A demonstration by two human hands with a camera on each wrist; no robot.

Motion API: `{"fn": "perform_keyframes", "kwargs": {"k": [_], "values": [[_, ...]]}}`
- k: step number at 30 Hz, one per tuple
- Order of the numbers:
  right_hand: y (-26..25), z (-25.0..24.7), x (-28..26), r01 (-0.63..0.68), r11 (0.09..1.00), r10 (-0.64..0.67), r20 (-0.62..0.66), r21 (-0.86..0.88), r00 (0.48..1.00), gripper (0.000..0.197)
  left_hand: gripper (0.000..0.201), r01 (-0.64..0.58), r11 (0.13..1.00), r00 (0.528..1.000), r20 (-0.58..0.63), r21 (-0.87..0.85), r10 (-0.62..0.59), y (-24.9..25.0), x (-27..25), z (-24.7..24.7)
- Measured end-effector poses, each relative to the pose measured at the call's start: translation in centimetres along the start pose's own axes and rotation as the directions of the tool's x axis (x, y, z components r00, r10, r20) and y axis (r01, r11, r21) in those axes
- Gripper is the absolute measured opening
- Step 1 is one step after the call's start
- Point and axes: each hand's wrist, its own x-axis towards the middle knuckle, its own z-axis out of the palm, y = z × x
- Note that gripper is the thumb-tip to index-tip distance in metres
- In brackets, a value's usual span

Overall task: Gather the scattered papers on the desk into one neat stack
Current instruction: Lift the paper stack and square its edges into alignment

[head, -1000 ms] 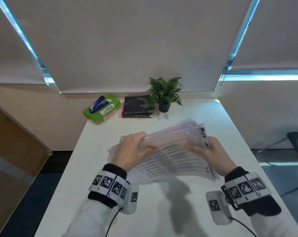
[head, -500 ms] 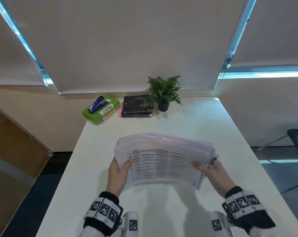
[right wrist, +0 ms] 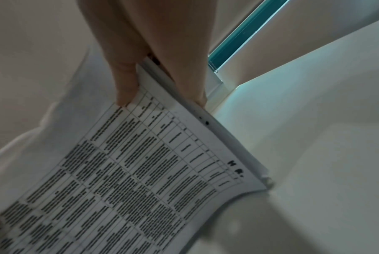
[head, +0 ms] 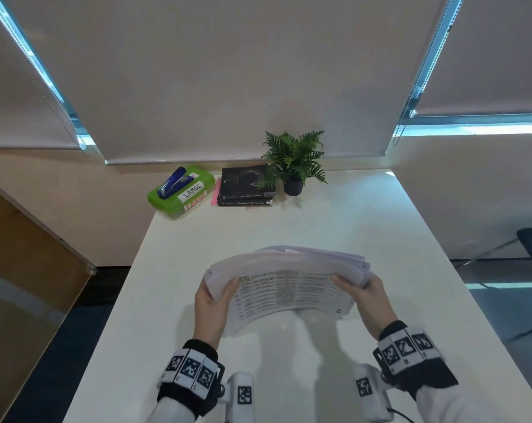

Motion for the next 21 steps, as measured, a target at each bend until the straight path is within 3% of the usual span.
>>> {"fn": "perform_keyframes", "kwargs": {"k": [3, 7, 11, 15, 18, 21], "values": [[-0.3, -0.3, 0.3, 0.021, 1.000, -0.021, -0.002, 0.013, 1.000, 0.052, 0.024, -0.041, 0.999, 0.999, -0.006, -0.012, 0.041, 0.3, -0.2, 0.2], [0.3, -0.1, 0.4, -0.004, 0.999, 0.009, 0.104, -0.050, 0.995, 0.044, 0.038, 0.027, 1.000, 0.999, 0.017, -0.001, -0.027, -0.7, 0.7, 0.2], [-0.2, 0.3, 0.7, -0.010, 1.000, 0.010, -0.001, -0.016, 1.000, 0.032, 0.033, 0.023, 0.999, 0.999, 0.035, -0.031, -0.022, -0.5, 1.1, 0.4], [-1.5, -0.1, 0.8, 0.040, 0.999, -0.040, -0.002, 0.012, 0.999, 0.034, 0.031, -0.033, 0.999, 0.999, 0.039, -0.013, 0.034, 0.1, 0.9, 0.0], [-1.4, -0.3, 0.6, 0.079, 0.992, -0.084, -0.057, -0.094, 0.995, 0.039, 0.048, -0.065, 0.997, 0.997, 0.033, 0.032, 0.064, 0.4, 0.9, -0.3], [-1.4, -0.4, 0.5, 0.179, 0.931, -0.214, -0.078, -0.320, 0.974, 0.047, 0.058, -0.131, 0.990, 0.991, 0.034, 0.050, 0.130, 1.4, 0.9, 0.0]]}}
